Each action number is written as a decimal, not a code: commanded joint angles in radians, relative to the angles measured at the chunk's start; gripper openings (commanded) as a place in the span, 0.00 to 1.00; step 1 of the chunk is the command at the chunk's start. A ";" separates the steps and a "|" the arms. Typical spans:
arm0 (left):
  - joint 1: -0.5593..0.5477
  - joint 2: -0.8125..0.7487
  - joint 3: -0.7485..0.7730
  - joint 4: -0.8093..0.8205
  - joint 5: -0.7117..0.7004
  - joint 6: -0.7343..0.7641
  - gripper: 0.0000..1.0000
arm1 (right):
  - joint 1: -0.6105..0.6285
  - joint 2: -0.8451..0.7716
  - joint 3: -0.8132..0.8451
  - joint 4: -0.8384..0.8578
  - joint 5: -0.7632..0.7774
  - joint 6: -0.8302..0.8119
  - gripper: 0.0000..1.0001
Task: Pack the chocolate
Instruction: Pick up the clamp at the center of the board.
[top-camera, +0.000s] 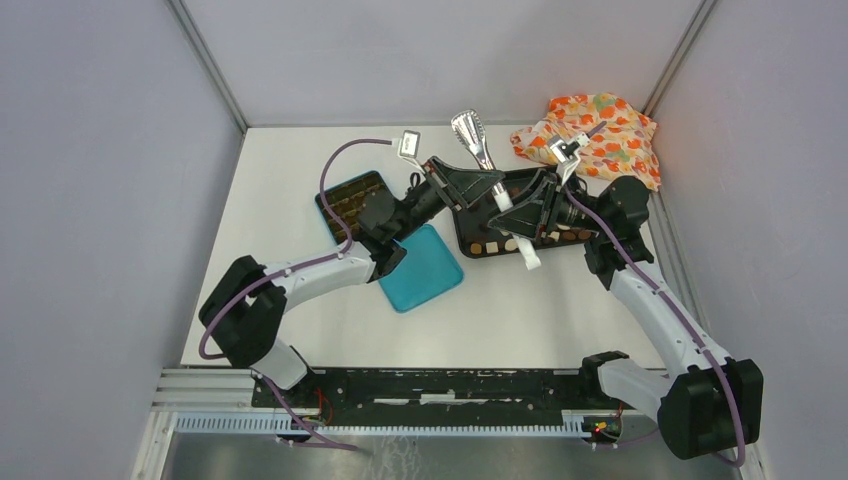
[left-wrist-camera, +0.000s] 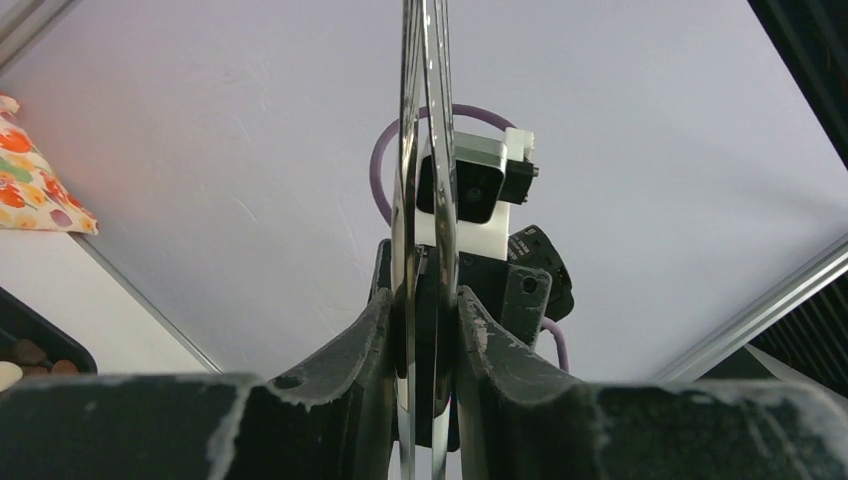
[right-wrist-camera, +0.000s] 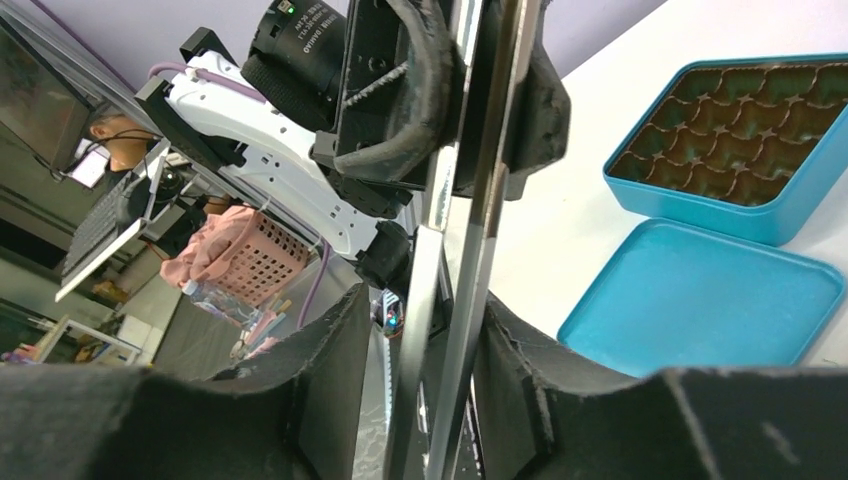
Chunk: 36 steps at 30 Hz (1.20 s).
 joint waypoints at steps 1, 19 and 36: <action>0.002 -0.015 -0.032 0.133 -0.069 -0.042 0.23 | 0.000 -0.009 0.017 0.106 -0.006 0.043 0.49; 0.000 -0.015 -0.054 0.184 -0.093 -0.050 0.34 | -0.003 -0.017 -0.032 0.171 0.041 0.130 0.36; 0.000 -0.124 -0.086 0.012 -0.120 0.059 1.00 | -0.019 -0.022 -0.032 0.176 0.031 0.126 0.42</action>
